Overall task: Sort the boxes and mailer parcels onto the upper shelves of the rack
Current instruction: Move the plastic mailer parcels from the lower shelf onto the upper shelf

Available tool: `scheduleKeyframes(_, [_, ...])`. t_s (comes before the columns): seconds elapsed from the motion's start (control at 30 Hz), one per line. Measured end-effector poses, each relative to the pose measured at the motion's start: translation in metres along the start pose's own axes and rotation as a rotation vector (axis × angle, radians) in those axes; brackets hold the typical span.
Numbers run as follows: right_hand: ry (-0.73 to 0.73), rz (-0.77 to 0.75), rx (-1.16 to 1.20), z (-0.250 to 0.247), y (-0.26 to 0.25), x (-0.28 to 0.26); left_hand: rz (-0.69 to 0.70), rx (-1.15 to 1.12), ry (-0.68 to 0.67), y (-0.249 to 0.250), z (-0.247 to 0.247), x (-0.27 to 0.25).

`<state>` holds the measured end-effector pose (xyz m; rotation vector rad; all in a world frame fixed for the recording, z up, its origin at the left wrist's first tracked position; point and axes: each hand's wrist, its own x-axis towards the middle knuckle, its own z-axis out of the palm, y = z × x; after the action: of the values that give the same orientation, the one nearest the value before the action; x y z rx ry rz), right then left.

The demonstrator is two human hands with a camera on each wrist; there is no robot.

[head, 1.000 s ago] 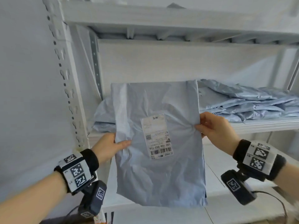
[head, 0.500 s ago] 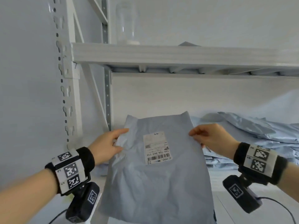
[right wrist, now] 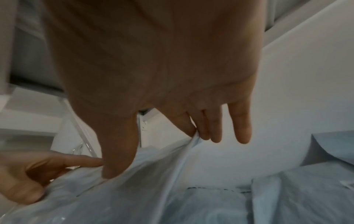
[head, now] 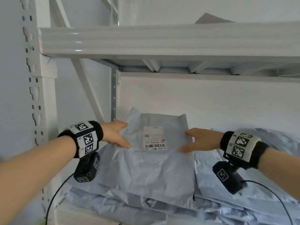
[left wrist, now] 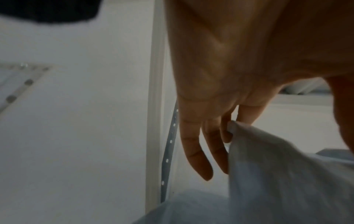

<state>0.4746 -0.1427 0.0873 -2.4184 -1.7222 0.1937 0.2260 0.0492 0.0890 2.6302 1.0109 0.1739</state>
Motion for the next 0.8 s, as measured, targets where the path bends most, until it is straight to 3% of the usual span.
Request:
scheduleKeyframes(0.37, [-0.143,-0.01,-0.175,0.041,0.009,0.038,-0.137,0.226,-0.112,-0.011,0.039,0.035])
scheduleKeyframes(0.8, [-0.149,0.091,-0.302,0.051,-0.002,0.035,0.077,0.489,-0.052,-0.014,0.048,0.041])
